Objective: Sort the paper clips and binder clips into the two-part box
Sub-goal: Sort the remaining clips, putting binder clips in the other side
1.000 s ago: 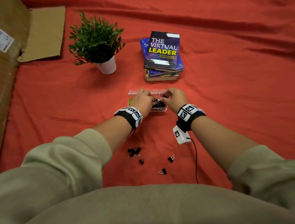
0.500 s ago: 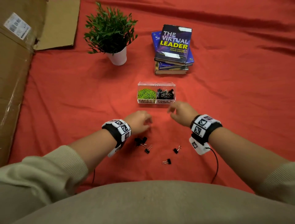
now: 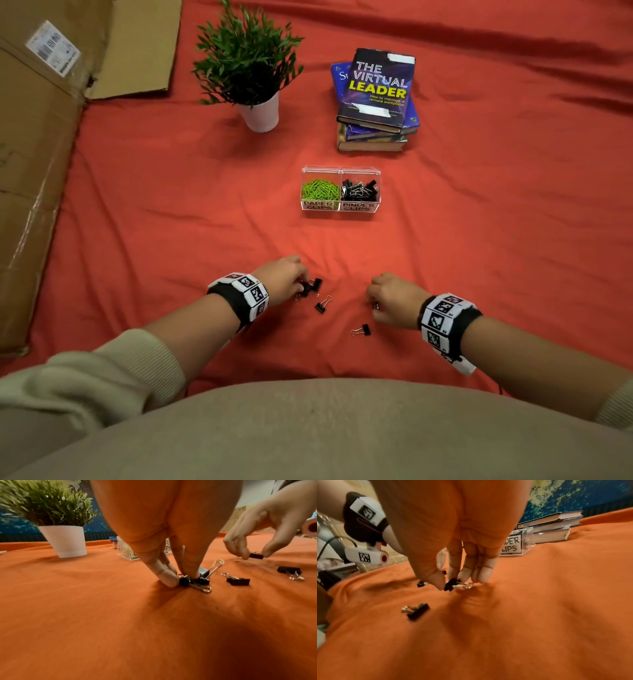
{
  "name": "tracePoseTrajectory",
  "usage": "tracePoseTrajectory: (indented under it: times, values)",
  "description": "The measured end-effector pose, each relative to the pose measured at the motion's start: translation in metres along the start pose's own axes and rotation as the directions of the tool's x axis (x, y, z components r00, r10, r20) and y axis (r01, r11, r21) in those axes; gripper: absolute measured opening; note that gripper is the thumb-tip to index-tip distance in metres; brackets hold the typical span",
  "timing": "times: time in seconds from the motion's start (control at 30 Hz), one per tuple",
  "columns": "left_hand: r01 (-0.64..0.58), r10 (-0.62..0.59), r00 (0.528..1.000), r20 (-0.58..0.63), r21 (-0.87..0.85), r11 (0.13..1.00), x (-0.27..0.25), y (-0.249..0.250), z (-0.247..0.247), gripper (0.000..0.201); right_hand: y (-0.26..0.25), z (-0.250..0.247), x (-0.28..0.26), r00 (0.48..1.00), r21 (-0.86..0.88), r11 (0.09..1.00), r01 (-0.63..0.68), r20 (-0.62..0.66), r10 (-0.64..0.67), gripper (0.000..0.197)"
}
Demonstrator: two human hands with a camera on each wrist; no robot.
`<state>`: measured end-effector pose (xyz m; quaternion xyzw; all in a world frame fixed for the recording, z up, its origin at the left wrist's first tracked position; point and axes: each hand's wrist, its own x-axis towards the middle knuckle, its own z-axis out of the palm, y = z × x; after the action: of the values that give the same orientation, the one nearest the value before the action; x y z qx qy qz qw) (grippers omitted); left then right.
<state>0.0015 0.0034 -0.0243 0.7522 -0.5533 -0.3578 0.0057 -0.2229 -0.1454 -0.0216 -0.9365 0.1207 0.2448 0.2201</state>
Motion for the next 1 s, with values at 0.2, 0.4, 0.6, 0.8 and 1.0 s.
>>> tracePoseTrajectory:
  times: [0.2,0.4,0.6,0.8,1.0]
  values:
    - [0.062,-0.092,0.979,-0.180,-0.168,0.984,0.003,0.009,0.016,0.018,-0.032,0.011,-0.006,0.988,-0.053,0.993,0.104,0.117,-0.097,0.026]
    - [0.085,-0.143,0.961,-0.237,-0.239,0.967,0.004,0.014,0.023,0.022,-0.031,0.023,-0.010,0.986,-0.108,0.991,0.079,0.158,-0.061,0.024]
    - [0.058,-0.093,0.978,-0.186,-0.188,0.981,-0.004,0.006,0.019,0.028,-0.026,0.014,-0.006,0.999,0.093,0.995,0.018,0.035,-0.021,0.020]
    - [0.065,-0.072,0.987,-0.141,-0.055,0.996,-0.005,0.004,0.020,0.028,-0.022,-0.021,0.031,0.963,0.390,0.914,-0.114,-0.184,0.199,0.027]
    - [0.074,-0.094,0.970,-0.223,-0.098,0.992,-0.008,0.002,0.016,0.022,-0.041,-0.031,0.078,0.941,0.448,0.883,-0.141,-0.217,0.260,0.030]
